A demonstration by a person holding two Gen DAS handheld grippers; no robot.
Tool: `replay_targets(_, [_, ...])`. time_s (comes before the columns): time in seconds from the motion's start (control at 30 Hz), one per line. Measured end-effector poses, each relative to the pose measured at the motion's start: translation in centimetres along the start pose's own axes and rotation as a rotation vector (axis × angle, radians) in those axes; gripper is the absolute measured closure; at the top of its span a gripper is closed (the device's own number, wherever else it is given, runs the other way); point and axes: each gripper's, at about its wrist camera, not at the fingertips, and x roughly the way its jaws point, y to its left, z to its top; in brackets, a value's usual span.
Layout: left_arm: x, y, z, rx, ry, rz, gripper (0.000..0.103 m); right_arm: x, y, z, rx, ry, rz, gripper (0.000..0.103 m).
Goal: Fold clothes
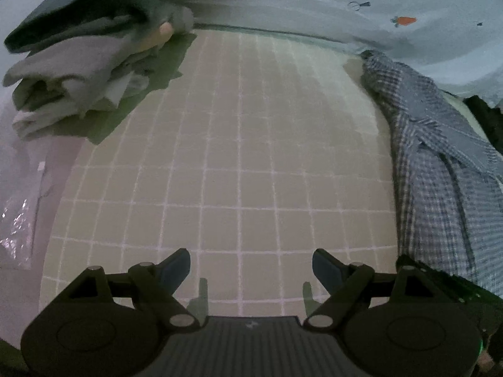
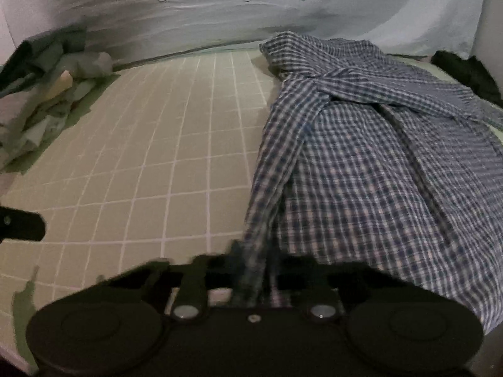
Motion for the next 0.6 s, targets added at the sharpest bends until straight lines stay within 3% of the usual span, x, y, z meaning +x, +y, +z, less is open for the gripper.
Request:
replay_targets(0.2, [-0.3, -2.9, 0.5, 0.052, -0.017, -0.040, 0.018, -3.1, -5.3, 2.0, 0.124, -0.075, 0.132, 0.100])
replay_targets(0.33, [0.2, -5.2, 0.2, 0.087, -0.005, -0.051, 0.018, -5.6, -11.5, 3.9, 0.180, -0.148, 0.115, 0.100])
replay_targets(0.43, [0.5, -7.0, -0.1, 0.089, 0.009, -0.052, 0.018, -5.3, -17.0, 4.6, 0.199, -0.139, 0.050, 0.099])
replay_targets(0.57, [0.8, -9.5, -0.3, 0.091, 0.027, -0.052, 0.018, -3.6, -22.0, 3.6, 0.265, -0.027, 0.024, 0.069])
replay_targets(0.6, [0.9, -10.2, -0.4, 0.092, 0.030, -0.051, 0.018, -3.6, -22.7, 3.2, 0.280, -0.011, 0.036, 0.067])
